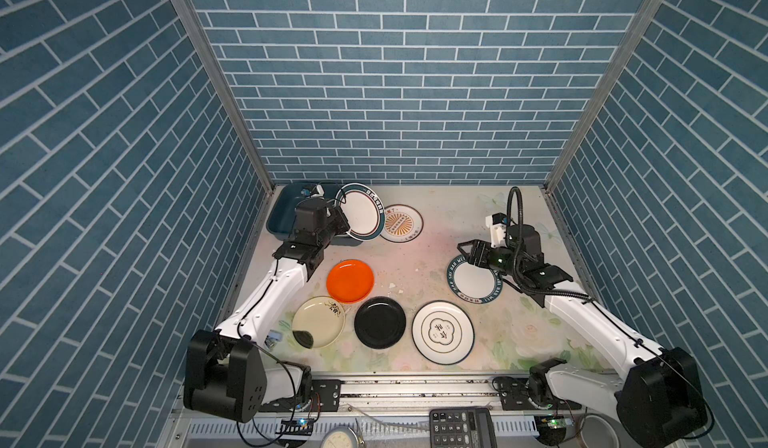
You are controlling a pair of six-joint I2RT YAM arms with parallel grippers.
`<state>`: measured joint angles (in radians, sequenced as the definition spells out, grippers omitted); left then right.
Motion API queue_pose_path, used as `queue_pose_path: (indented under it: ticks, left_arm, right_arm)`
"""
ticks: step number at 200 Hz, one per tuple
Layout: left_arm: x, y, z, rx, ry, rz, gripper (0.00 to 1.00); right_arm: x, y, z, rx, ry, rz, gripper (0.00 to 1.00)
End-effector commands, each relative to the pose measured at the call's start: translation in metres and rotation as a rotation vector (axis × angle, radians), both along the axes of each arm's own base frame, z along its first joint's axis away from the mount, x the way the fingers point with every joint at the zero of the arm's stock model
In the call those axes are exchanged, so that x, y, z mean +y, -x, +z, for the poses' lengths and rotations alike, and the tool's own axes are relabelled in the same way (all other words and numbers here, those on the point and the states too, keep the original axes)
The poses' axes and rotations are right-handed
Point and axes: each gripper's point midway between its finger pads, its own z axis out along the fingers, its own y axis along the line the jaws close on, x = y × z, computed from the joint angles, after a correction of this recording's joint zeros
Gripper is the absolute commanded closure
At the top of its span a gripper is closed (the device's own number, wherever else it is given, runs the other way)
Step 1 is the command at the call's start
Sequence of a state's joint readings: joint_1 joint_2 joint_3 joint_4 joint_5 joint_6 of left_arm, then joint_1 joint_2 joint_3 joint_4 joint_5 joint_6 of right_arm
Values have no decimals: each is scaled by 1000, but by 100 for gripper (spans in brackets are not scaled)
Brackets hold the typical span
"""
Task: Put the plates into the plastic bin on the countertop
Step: 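Lower the plate into the teal bin with the left gripper while the right withdraws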
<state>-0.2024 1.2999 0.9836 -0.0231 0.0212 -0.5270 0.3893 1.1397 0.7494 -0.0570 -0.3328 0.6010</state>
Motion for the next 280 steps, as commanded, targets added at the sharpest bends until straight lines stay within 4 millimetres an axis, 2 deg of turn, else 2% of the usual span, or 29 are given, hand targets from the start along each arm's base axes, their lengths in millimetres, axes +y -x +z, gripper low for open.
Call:
queue_pose_path:
  ticks: [1,36,70,84,116,152,197,214,218,226,232,253,280]
  left_arm:
    - [25,-3,13,-33,4,72,100]
    - [65,-7,-15,-1,33,187,100]
    - [97,-24,-40,39,86,261,100]
    - [100,-33,-45,47,90,264,100]
    - [94,-57,-54,61,122,235,100]
    - [96,-79,-68,103,101,238,100]
    - [93,-105,-96,198,74,206,99]
    - [89,-113,-108,235,70,174,90]
    - [89,-113,-111,245,64,170,85]
    - [88,-115,-114,261,56,162,69]
    - [86,-116,-117,271,54,152,64]
    - [79,-118,-121,270,40,107,54]
    - [77,-115,-117,258,-12,90,27]
  right_arm:
    - [-11,4,-1,-25,38,-28,39]
    - [-17,5,-2,-38,36,-57,39]
    - [-13,6,-9,-17,21,-47,40]
    - [-13,7,-9,-13,18,-41,40]
    - [-13,9,-9,-14,20,-40,40]
    - [-24,12,-5,-32,59,-70,40]
    - [-34,17,-8,-38,82,-100,40]
    - [-36,18,-12,-23,92,-106,40]
    - [-36,18,-13,-22,92,-106,40]
    - [-36,18,-15,-13,94,-107,40]
    - [-36,18,-15,-9,95,-110,40]
    - [-36,17,-16,-1,95,-114,40]
    - [-38,14,-19,9,102,-126,40]
